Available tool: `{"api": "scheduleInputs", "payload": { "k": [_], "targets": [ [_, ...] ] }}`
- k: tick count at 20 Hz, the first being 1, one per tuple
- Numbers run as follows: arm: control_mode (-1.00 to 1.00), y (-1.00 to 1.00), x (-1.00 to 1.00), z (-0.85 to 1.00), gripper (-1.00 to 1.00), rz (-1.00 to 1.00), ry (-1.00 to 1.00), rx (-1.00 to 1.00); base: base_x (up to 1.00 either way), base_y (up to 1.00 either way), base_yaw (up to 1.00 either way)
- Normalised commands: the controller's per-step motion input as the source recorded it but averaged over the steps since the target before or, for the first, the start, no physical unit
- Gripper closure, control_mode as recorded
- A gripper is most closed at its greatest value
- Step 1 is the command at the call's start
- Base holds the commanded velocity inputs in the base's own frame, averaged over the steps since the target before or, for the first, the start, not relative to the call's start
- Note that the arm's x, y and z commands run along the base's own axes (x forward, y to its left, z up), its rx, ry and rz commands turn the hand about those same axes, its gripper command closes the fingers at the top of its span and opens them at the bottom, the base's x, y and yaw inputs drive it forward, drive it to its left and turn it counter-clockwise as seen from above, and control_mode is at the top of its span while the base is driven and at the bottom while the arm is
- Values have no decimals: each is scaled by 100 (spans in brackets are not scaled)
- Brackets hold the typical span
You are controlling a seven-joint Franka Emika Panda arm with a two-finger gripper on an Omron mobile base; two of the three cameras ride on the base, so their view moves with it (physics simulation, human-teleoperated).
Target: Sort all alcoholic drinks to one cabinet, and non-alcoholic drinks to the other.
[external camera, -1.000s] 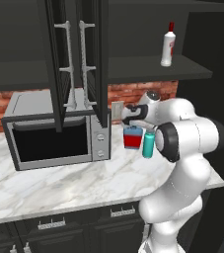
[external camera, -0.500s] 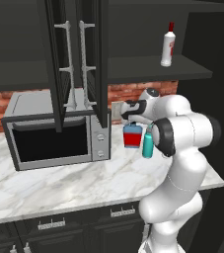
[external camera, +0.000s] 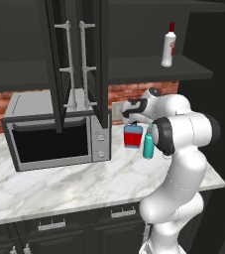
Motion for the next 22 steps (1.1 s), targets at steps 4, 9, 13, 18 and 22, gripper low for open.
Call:
{"api": "scheduleInputs", "payload": {
  "k": [4,9,13,18,22],
  "targets": [
    [-100,6,-1,-12,100,0,-8,4,0,0,0],
    [-100,7,-15,13,100,0,-9,2,0,0,0],
    [-100,12,-3,42,100,0,0,-3,0,0,0],
    [-100,7,0,42,100,0,0,-5,0,0,0],
    [-100,0,0,39,100,0,0,-3,0,0,0]
  ]
}}
